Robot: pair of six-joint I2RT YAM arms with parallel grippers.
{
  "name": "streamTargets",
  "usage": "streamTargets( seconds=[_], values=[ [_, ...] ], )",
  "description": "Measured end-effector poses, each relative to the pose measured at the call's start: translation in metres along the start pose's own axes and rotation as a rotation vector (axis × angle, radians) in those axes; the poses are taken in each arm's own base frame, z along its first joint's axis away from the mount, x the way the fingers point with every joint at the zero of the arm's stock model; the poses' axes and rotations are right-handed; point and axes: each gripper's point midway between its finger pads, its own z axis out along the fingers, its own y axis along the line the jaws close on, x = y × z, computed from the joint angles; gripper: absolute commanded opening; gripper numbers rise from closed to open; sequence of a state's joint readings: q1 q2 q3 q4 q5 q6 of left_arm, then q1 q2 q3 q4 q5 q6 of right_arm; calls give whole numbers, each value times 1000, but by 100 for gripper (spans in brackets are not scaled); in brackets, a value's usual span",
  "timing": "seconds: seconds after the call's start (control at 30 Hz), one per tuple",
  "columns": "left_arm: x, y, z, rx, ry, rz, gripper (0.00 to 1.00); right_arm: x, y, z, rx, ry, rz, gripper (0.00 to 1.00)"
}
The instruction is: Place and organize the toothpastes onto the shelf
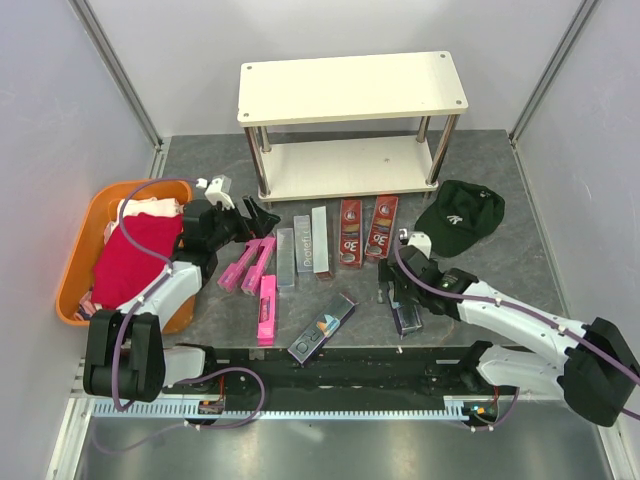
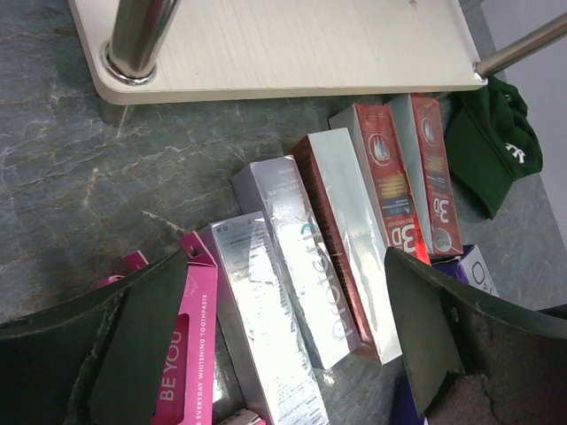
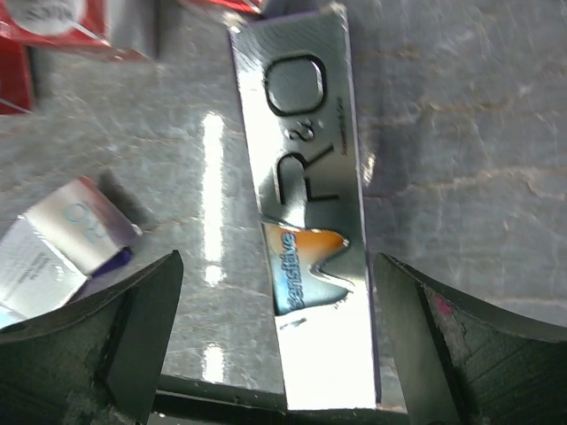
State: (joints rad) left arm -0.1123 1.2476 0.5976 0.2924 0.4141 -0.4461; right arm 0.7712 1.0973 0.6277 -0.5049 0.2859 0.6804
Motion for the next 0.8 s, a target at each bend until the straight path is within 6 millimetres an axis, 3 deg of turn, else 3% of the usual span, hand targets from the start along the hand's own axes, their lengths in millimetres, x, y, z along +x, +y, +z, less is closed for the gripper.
streamTargets(
  seconds=[0.3, 0.57, 0.67, 0.8],
  values=[
    [3, -7, -1, 38, 17, -14, 100, 26, -28, 6, 137, 59, 0, 94],
    [6, -14, -2, 75, 34, -27, 100, 54, -39, 15, 180, 148, -5, 85],
    [6, -18, -3, 96, 39, -33, 98, 56, -39, 15, 174, 154, 2, 80],
    [5, -24, -3, 124, 40, -38, 100, 56, -38, 16, 166, 156, 3, 64]
  ],
)
